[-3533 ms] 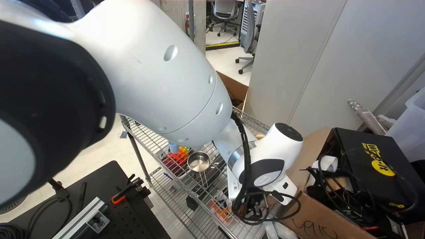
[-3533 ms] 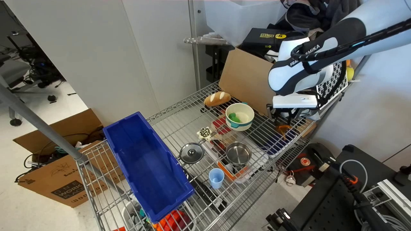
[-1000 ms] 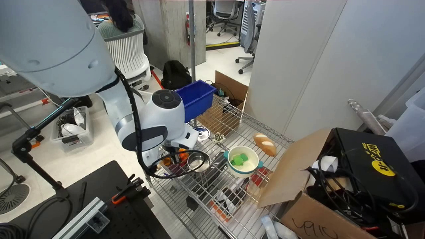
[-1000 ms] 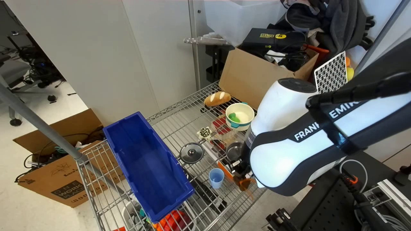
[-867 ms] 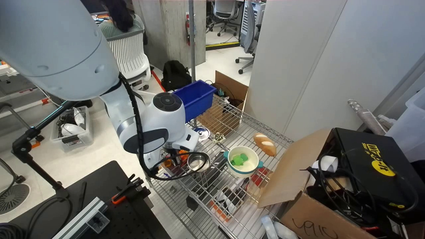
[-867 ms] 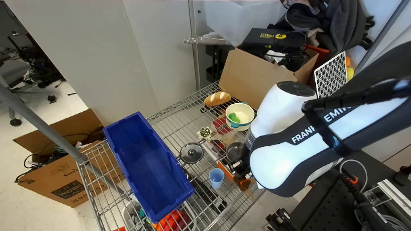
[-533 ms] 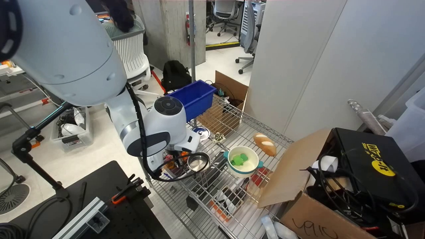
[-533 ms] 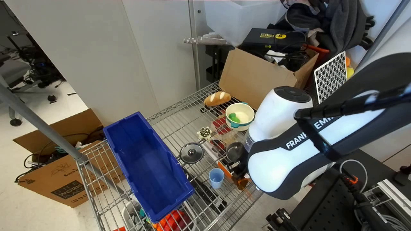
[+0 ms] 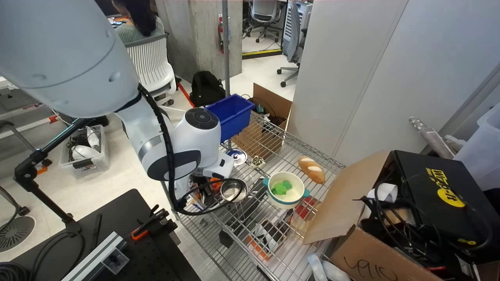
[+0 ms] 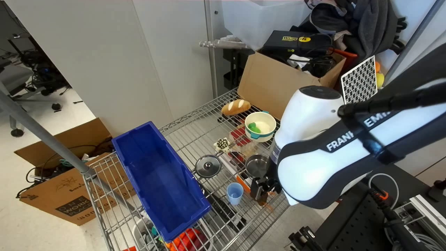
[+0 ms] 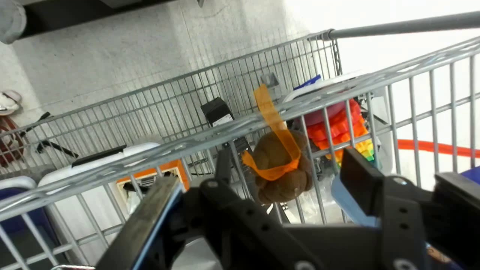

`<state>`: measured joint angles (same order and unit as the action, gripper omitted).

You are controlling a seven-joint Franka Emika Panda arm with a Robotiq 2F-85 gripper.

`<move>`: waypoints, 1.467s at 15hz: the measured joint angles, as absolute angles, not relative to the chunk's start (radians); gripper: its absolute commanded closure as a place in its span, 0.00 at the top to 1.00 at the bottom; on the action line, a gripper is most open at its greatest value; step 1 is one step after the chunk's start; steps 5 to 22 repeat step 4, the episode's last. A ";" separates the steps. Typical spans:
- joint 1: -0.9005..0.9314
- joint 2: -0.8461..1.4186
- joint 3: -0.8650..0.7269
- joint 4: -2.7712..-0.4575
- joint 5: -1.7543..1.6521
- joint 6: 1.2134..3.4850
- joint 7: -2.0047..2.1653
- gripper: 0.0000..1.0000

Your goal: Move the doll to the left

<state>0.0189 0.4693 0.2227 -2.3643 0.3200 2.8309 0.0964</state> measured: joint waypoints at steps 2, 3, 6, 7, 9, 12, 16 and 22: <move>-0.039 0.386 0.253 -2.381 0.361 2.688 0.063 0.97; -0.052 0.357 0.254 -2.386 0.368 2.660 0.053 1.00; -0.049 0.350 0.248 -2.387 0.368 2.661 0.053 1.00; -0.049 0.350 0.248 -2.387 0.368 2.661 0.053 1.00; -0.049 0.350 0.248 -2.387 0.368 2.661 0.053 1.00; -0.049 0.350 0.248 -2.387 0.368 2.661 0.053 1.00; -0.049 0.350 0.248 -2.387 0.368 2.661 0.053 1.00; -0.049 0.350 0.248 -2.387 0.368 2.661 0.053 1.00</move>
